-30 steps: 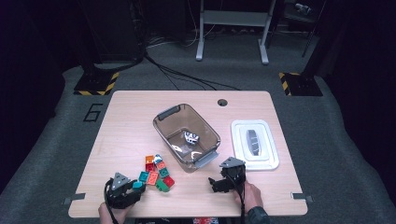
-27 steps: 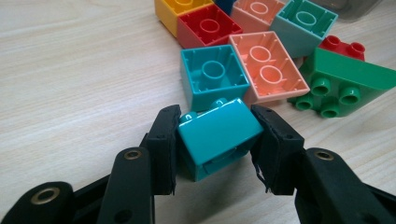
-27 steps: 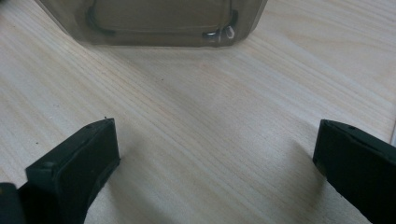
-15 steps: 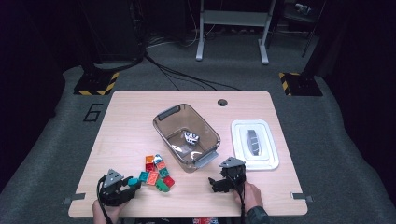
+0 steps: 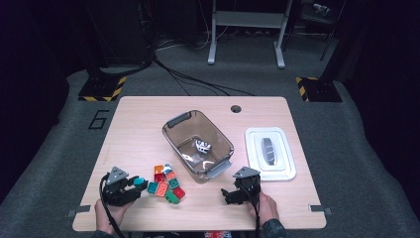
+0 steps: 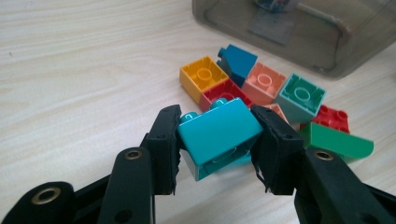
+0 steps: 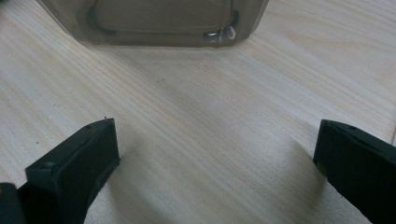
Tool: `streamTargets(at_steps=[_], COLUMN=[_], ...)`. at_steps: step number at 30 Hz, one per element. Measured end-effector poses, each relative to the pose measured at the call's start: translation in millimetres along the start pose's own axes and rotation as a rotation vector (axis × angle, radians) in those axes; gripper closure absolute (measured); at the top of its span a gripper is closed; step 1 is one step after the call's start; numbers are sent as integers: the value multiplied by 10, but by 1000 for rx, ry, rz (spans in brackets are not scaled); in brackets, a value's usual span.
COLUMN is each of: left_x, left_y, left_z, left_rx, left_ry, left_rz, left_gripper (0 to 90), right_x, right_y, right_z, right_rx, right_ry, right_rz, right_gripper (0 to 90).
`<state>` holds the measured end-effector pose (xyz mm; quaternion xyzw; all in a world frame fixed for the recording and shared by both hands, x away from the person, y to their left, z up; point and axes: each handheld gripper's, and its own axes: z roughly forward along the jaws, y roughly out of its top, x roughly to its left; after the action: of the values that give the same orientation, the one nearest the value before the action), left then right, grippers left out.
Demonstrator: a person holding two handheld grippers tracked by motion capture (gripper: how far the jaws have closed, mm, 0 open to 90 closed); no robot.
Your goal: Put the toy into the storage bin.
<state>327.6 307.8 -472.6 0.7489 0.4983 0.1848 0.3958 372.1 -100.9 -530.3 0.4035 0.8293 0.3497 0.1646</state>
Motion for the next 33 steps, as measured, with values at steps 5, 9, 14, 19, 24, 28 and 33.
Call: streamTargets(at_steps=[5, 9, 14, 19, 24, 28, 33], left_x=[77, 139, 180, 197, 224, 236, 240], left_y=[120, 207, 324, 433, 530, 612, 719], left_z=[35, 60, 73, 84, 101, 113, 125], left_rx=[-4, 2, 9, 5, 0, 2, 1], left_ry=[7, 11, 15, 13, 13, 8, 13], left_rz=[-7, -10, -2, 2, -1, 0, 17], left_gripper=[549, 549, 549, 549, 549, 549, 549], right_x=[-1, -3, -17, -19, -19, -21, -23], right_y=[1, 1, 1, 1, 1, 2, 4], right_z=[2, 2, 2, 2, 3, 4, 2], right_rx=[1, 2, 2, 3, 2, 2, 6], right_ry=[4, 6, 3, 4, 5, 6, 10], right_rz=[0, -3, -21, -23, -23, -25, -27], right_gripper=[0, 0, 0, 0, 0, 0, 0])
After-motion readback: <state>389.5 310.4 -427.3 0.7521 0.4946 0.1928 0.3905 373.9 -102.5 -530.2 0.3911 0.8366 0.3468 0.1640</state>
